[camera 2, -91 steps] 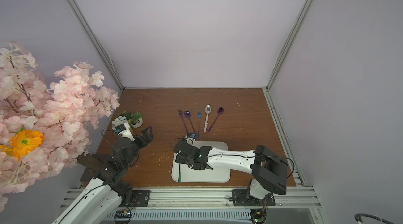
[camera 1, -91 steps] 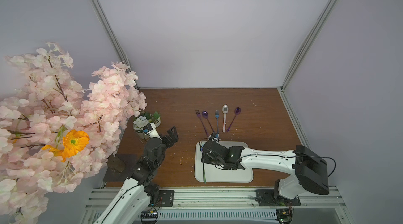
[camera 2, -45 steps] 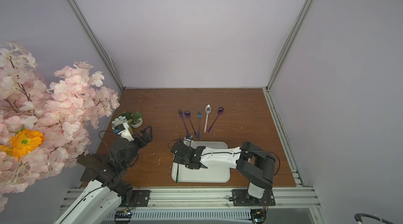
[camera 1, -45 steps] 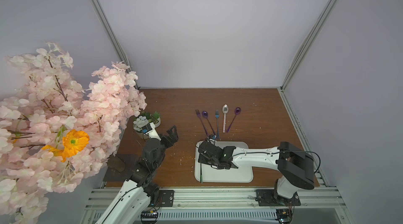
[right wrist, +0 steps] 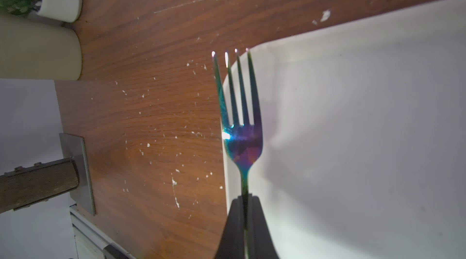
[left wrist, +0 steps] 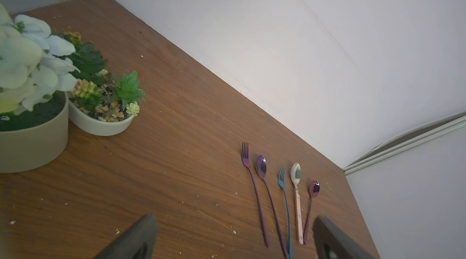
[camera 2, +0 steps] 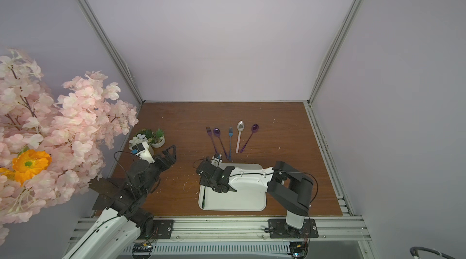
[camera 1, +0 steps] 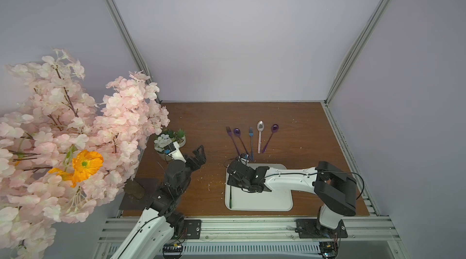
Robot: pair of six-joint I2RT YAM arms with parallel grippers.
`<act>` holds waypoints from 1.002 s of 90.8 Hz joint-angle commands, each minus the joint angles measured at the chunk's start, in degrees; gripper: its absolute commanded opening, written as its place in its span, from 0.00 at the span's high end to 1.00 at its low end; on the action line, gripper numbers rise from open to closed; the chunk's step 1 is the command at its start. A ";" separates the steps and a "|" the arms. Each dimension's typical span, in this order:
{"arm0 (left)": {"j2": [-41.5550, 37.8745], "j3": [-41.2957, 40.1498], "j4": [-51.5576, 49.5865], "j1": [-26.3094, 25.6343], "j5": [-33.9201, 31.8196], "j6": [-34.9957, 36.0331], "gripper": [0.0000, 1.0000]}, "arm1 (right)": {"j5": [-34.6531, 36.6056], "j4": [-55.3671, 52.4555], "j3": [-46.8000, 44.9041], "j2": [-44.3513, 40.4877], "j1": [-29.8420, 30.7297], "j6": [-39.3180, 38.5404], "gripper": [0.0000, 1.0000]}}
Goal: Set the spoon and fork side by side
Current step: Place the fork on the tray.
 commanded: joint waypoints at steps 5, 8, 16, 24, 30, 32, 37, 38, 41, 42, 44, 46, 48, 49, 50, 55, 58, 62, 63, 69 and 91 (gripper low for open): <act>-0.70 -0.67 0.55 0.42 0.46 -0.19 0.01 | 0.02 0.12 0.46 0.69 -0.25 -0.43 1.00; -0.75 -0.70 0.59 0.42 0.47 -0.21 0.01 | -0.10 0.32 0.42 0.84 -0.37 -0.54 1.00; -0.80 -0.71 0.59 0.42 0.37 -0.17 0.01 | -0.17 0.49 0.78 1.43 -0.55 -0.77 1.00; -0.79 -0.75 0.59 0.42 0.46 -0.31 0.01 | -0.14 0.46 1.27 2.05 -0.68 -1.06 1.00; -0.79 -0.72 0.59 0.42 0.55 -0.31 0.01 | 0.02 0.13 1.61 2.37 -0.71 -1.14 1.00; -0.80 -0.75 0.59 0.42 0.55 -0.28 0.01 | 0.11 0.06 1.68 2.38 -0.65 -1.12 1.00; -0.88 -0.90 0.59 0.42 0.56 -0.31 0.01 | 0.42 -0.15 1.65 2.39 -0.66 -1.04 1.00; -0.93 -0.92 0.59 0.42 0.51 -0.34 0.01 | 0.50 -0.16 1.69 2.39 -0.65 -0.97 1.00; -0.97 -0.91 0.59 0.42 0.47 -0.30 0.02 | 0.63 -0.16 1.57 2.31 -0.66 -0.92 1.00; -1.01 -0.92 0.55 0.42 0.47 -0.29 0.02 | 0.65 -0.12 1.56 2.31 -0.65 -0.96 1.00; -1.05 -0.91 0.51 0.42 0.47 -0.32 0.01 | 0.70 -0.15 1.62 2.26 -0.68 -0.94 1.00; -1.06 -0.91 0.51 0.42 0.47 -0.33 0.01 | 0.69 -0.16 1.64 2.33 -0.69 -1.01 1.00; -1.06 -0.86 0.44 0.42 0.47 -0.31 0.01 | 0.67 -0.16 1.71 2.44 -0.72 -1.00 1.00; -1.06 -0.85 0.43 0.42 0.47 -0.34 0.01 | 0.67 -0.16 1.79 2.46 -0.72 -1.04 1.00; -1.06 -0.89 0.42 0.42 0.47 -0.31 0.01 | 0.58 -0.21 1.79 2.51 -0.72 -1.06 1.00; -1.06 -0.92 0.42 0.42 0.43 -0.34 0.01 | 0.51 -0.25 1.91 2.71 -0.75 -1.14 1.00; -1.06 -0.91 0.42 0.42 0.39 -0.31 0.01 | 0.45 -0.25 1.91 2.80 -0.73 -1.09 1.00; -1.06 -0.87 0.37 0.42 0.36 -0.30 0.01 | 0.55 -0.25 1.86 2.83 -0.77 -1.09 1.00; -1.06 -0.90 0.39 0.42 0.37 -0.33 0.01 | 0.56 -0.25 1.84 2.83 -0.79 -1.08 1.00; -1.06 -1.02 0.41 0.42 0.38 -0.28 0.01 | 0.65 -0.25 1.67 2.83 -0.89 -1.06 1.00; -1.06 -1.04 0.42 0.43 0.31 -0.34 0.01 | 0.70 -0.30 1.84 3.52 -1.35 -1.23 1.00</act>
